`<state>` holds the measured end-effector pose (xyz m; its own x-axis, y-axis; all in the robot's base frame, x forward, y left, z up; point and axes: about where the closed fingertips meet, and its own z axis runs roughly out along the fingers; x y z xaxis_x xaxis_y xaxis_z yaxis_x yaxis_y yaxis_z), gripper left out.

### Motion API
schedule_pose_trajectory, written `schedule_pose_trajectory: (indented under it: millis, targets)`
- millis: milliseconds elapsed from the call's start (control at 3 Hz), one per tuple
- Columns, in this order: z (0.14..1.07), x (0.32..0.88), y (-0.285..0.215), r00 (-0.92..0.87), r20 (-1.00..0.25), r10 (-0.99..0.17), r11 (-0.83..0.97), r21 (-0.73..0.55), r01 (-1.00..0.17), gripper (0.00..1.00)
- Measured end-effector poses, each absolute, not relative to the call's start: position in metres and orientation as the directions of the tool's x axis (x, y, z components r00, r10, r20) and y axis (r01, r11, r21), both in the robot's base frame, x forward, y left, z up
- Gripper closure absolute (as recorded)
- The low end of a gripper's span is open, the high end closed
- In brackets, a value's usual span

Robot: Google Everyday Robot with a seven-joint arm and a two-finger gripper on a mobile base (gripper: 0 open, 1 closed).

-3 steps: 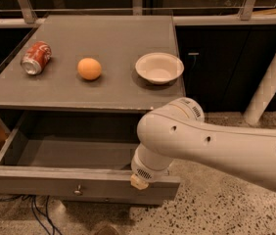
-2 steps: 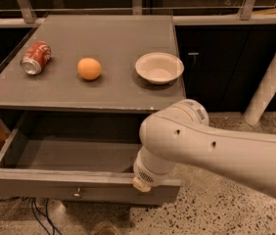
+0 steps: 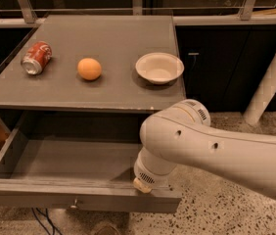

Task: Open top drawer

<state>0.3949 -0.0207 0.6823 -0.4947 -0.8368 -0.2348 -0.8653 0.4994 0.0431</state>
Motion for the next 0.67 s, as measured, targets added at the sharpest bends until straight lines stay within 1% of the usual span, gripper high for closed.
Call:
schedule_pose_trajectory:
  millis: [333,667]
  targets:
    - [0.6823,0.3949,-0.0207,-0.495,-0.235,-0.837,0.499,0.043,-0.865,0.85]
    - [0.6823,0.3949,-0.0207,-0.495,-0.235,-0.837,0.499,0.043,-0.865,0.61]
